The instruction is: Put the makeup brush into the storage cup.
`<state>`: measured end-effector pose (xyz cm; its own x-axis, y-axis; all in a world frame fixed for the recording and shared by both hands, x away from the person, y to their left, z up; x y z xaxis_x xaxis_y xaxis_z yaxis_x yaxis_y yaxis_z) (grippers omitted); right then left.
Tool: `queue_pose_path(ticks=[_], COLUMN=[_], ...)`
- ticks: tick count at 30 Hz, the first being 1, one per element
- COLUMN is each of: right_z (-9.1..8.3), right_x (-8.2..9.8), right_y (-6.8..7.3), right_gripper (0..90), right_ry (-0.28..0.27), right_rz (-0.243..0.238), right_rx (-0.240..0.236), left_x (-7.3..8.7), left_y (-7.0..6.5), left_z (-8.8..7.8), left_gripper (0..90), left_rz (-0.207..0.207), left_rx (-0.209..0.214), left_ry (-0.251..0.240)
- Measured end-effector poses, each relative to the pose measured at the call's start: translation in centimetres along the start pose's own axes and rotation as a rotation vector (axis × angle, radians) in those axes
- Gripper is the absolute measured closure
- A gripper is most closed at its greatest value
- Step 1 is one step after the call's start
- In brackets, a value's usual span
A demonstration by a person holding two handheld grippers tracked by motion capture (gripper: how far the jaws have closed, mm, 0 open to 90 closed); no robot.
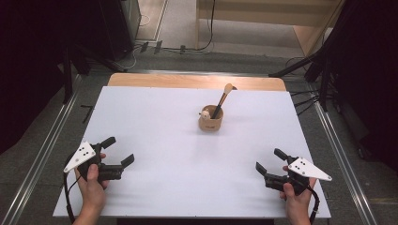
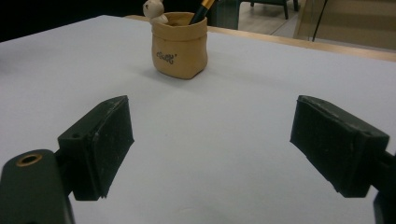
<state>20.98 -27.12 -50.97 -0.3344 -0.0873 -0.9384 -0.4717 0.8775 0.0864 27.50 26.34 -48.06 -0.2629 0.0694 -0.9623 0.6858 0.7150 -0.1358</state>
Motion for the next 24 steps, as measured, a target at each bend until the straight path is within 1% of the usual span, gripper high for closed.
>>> queue_pose_path(ticks=[5,10,15,20,24], right_z=[-0.1,-0.1,-0.2,-0.4,-0.7], right_x=[0.0,0.0,0.0,-0.1,0.0], right_y=[0.0,0.1,0.2,0.3,0.1], right_gripper=[13.5,13.5,13.5,13.4,13.4], right_ry=[-0.002,-0.001,0.000,-0.008,-0.012], right_rz=[0.001,0.000,-0.007,-0.007,-0.005], right_rx=[-0.001,0.000,-0.001,0.013,0.032], left_x=[0.2,0.6,0.8,0.8,0.7], left_y=[0.5,1.0,1.0,1.4,1.5], left_z=[-1.1,-2.2,-3.1,-3.3,-2.8], left_gripper=[0.0,0.0,0.0,0.0,0.0], left_rz=[0.009,-0.001,-0.010,-0.020,-0.021], left_rx=[-0.027,-0.046,-0.062,-0.075,-0.072], left_ry=[0.011,0.015,0.013,0.006,0.001])
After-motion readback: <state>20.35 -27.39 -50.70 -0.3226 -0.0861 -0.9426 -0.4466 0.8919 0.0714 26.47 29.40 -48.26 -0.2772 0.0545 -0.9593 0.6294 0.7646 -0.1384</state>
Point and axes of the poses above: each handheld gripper's, and its own axes: z roughly forward along the jaws, x roughly out of its underside, y roughly to its left, the point moved 3 cm from there along z, roughly forward along the jaws
